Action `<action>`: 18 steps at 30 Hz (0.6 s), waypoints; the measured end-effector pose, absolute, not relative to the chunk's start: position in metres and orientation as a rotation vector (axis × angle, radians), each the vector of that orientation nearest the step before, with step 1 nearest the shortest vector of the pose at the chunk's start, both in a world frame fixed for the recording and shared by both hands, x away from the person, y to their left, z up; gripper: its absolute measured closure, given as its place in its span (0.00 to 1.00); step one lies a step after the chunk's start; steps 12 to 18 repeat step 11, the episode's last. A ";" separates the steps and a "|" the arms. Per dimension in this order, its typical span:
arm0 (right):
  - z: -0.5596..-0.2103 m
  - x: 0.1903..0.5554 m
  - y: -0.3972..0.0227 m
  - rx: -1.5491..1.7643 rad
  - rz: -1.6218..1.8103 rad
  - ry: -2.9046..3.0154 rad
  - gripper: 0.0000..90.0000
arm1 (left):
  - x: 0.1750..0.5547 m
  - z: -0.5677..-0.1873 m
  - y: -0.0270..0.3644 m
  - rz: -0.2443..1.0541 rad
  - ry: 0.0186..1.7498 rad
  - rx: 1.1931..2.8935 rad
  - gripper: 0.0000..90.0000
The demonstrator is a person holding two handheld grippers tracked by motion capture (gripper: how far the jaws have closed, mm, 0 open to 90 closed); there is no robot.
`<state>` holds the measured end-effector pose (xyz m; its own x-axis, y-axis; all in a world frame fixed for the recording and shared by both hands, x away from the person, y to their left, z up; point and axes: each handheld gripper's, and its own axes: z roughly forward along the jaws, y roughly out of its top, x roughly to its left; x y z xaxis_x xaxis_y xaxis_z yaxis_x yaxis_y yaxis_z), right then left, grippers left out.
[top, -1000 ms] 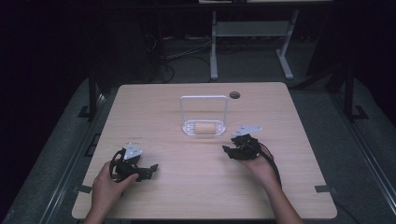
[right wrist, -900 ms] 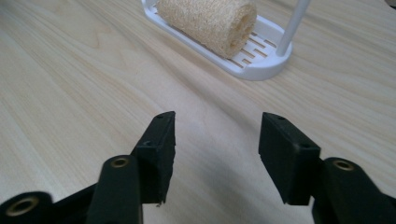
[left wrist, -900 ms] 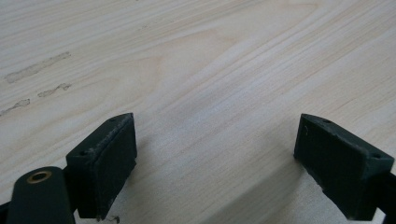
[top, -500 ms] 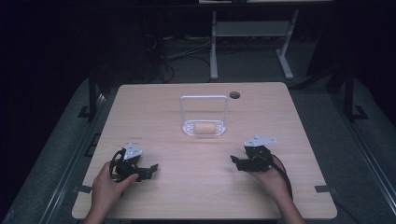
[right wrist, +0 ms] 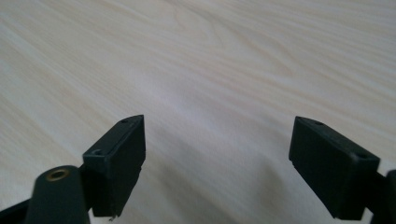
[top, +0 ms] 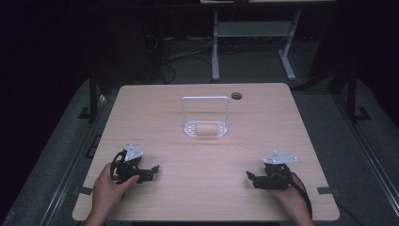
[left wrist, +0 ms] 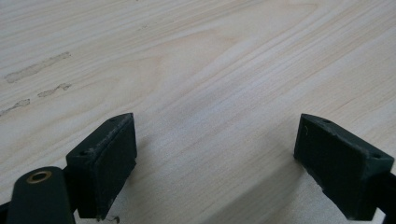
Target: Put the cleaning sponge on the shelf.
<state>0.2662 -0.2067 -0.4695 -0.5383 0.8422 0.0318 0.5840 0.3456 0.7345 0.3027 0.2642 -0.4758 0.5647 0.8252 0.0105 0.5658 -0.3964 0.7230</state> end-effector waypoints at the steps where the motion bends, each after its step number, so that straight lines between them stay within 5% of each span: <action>1: -0.471 0.264 -0.208 1.263 1.006 2.262 0.18 | 0.303 -0.476 0.264 0.487 1.109 2.114 0.14; 18: -0.481 0.261 -0.212 1.283 0.984 2.257 0.14 | 0.303 -0.476 0.264 0.488 1.108 2.114 0.14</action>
